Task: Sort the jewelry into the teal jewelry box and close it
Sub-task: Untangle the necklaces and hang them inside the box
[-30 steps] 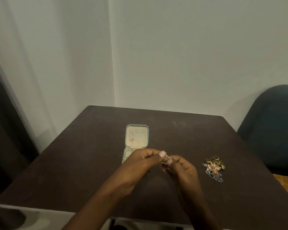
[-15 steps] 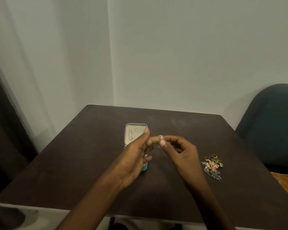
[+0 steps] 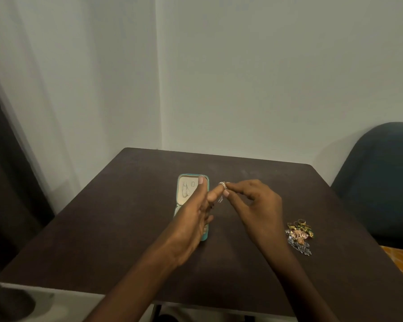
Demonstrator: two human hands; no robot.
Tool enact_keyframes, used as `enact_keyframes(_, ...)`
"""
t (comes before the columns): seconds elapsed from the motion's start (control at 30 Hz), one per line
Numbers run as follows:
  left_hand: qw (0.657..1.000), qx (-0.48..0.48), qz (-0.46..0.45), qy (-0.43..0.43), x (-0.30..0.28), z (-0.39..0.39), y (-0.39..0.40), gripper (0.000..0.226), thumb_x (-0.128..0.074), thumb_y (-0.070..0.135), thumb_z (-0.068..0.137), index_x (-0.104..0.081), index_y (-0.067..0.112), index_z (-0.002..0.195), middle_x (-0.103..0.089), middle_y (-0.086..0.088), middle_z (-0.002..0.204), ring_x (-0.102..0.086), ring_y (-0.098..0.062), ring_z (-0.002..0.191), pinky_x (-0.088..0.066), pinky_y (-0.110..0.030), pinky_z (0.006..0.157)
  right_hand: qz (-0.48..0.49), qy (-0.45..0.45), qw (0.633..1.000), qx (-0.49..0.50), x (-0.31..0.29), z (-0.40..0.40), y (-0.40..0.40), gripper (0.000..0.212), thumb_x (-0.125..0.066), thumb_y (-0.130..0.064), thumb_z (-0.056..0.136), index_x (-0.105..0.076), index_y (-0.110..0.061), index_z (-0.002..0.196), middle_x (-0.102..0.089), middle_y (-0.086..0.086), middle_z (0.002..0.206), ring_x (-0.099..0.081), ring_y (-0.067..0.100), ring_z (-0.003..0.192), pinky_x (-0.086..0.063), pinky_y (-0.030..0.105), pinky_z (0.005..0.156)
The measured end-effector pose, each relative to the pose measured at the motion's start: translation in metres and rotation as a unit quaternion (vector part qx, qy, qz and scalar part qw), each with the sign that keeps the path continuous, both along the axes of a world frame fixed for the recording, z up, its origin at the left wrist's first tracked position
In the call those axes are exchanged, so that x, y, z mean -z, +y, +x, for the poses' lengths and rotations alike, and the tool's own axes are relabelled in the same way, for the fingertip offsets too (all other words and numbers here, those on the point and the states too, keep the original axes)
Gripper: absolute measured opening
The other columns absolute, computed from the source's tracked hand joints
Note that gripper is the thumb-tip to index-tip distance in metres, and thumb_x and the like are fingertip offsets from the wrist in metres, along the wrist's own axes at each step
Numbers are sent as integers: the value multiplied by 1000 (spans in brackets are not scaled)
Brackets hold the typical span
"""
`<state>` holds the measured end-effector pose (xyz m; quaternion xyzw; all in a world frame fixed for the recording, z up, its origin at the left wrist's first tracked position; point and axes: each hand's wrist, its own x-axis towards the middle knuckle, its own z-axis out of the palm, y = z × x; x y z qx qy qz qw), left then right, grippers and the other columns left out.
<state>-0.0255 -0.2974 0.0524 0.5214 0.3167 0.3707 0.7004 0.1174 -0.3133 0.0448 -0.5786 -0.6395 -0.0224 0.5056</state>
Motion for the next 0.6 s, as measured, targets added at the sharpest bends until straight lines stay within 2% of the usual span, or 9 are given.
enact_keyframes(0.1,1000,-6,19,16,3,2,0,73,-31,63,77,-42,24,137,-55,24,116,-34,-2,133,-20,-34,115,9,-42,999,-8,-6,0,2,15,-71,-24,82,-74,-24,96,-70,-8,88,-62,12,84,-52,34,71)
enact_keyframes(0.17,999,-15,26,32,5,1,3,74,-35,73,78,-42,30,137,-52,23,127,-30,-6,137,-17,-38,117,4,-76,997,-12,-11,0,6,12,-70,-24,82,-74,-25,93,-70,-9,84,-61,11,81,-49,33,70)
enact_keyframes(0.27,998,-24,36,53,6,-3,7,85,-39,90,61,-45,43,132,-40,18,145,-26,-10,139,-15,-45,117,-36,-109,993,-13,-18,1,14,9,-66,-27,84,-73,-27,89,-66,-12,82,-58,10,81,-47,31,71)
enact_keyframes(0.33,996,-24,51,75,9,-5,10,92,-38,96,50,-48,49,128,-34,15,149,-27,-8,137,-16,-46,116,-56,-99,993,-32,-23,1,19,4,-65,-22,82,-69,-23,83,-61,-12,79,-56,9,79,-45,28,70)
enact_keyframes(0.4,993,-33,66,90,9,-6,11,84,-36,94,53,-52,50,124,-38,14,147,-35,-5,130,-22,-40,112,-83,-65,993,-59,-29,0,24,4,-65,-16,80,-67,-18,77,-61,-7,76,-55,8,74,-44,24,67)
enact_keyframes(0.47,991,-53,80,93,6,-8,11,78,-35,87,61,-56,44,123,-46,12,140,-44,0,116,-32,-29,98,-115,-17,990,-81,-33,1,29,6,-63,-13,79,-66,-17,74,-64,-4,74,-58,9,71,-44,20,63)
enact_keyframes(0.53,987,-71,106,94,4,-9,11,64,-38,80,73,-62,41,117,-50,12,135,-47,-1,114,-34,-25,89,-138,15,985,-99,-37,3,35,7,-62,-14,79,-68,-15,74,-67,-2,73,-61,12,72,-46,22,64)
enact_keyframes(0.6,982,-98,135,90,3,-10,11,45,-38,63,88,-68,37,109,-52,13,131,-48,-2,111,-36,-22,84,-157,36,980,-117,-41,5,41,8,-62,-17,80,-69,-15,75,-69,0,74,-64,16,76,-50,27,69)
